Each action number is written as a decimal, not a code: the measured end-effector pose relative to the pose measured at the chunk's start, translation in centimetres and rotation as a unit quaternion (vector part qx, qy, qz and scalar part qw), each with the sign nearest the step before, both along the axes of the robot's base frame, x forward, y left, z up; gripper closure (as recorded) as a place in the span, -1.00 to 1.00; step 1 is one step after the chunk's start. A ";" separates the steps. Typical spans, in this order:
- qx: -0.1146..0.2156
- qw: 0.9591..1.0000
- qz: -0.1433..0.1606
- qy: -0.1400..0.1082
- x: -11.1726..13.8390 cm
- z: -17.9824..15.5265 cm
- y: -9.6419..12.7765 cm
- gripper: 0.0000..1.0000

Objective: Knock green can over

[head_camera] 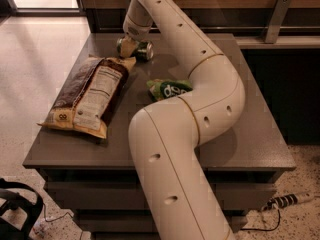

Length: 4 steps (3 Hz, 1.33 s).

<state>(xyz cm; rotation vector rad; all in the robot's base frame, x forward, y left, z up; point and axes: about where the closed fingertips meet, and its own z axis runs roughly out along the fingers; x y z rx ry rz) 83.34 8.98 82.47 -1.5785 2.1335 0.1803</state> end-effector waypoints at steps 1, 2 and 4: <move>0.000 1.000 0.000 0.000 0.0 0.2 0.0 0.21; 0.000 1.000 0.000 0.001 0.0 0.1 0.1 -0.25; 0.000 1.000 0.000 0.001 0.0 0.1 0.1 -1.00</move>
Offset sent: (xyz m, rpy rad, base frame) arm 0.0000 0.0000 0.0018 0.0000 0.0000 0.0000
